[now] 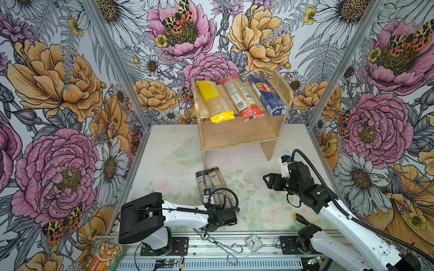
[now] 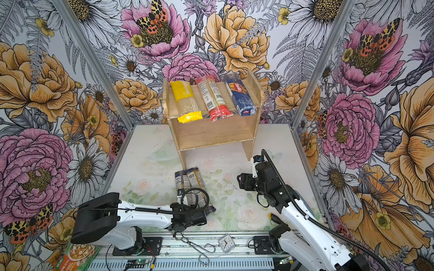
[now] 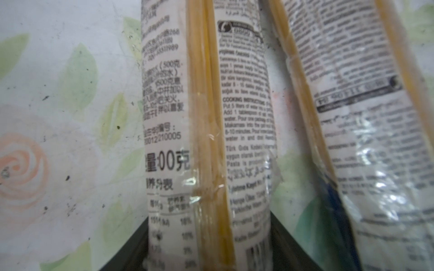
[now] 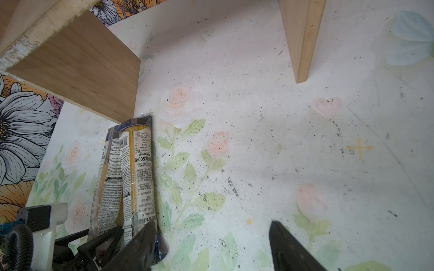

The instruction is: Place and organize the pasta boxes and bags onto the shelf

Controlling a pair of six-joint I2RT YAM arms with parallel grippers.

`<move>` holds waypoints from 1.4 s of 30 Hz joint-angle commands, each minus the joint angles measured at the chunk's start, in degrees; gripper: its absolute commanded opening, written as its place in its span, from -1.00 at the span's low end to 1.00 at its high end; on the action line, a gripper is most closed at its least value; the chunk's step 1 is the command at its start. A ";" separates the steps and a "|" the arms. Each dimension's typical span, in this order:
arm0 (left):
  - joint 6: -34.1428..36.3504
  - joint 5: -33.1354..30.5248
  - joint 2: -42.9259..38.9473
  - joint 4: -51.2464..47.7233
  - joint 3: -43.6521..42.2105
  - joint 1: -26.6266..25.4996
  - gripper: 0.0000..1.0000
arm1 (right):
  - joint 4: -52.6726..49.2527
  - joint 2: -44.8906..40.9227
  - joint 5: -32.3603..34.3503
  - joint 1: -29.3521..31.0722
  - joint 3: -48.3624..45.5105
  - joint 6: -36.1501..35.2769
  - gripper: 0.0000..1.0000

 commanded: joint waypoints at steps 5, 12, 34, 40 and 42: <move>0.78 6.64 2.12 0.44 -1.31 -0.30 0.23 | 1.39 0.42 -0.82 0.48 1.38 0.53 0.54; 3.16 5.68 2.99 0.36 0.66 -0.47 0.00 | 1.39 0.96 -0.76 0.56 1.67 0.78 0.53; 9.57 0.06 -1.80 -1.84 4.19 -3.75 -0.19 | 1.48 1.33 -0.20 0.87 1.70 1.31 0.52; 10.56 -1.52 -7.81 -1.89 3.10 -3.89 -0.28 | 1.46 1.42 -0.03 0.91 1.69 1.55 0.51; 11.16 -2.04 -10.12 -1.93 2.69 -3.94 -0.30 | 1.48 1.57 0.02 0.99 1.69 1.52 0.51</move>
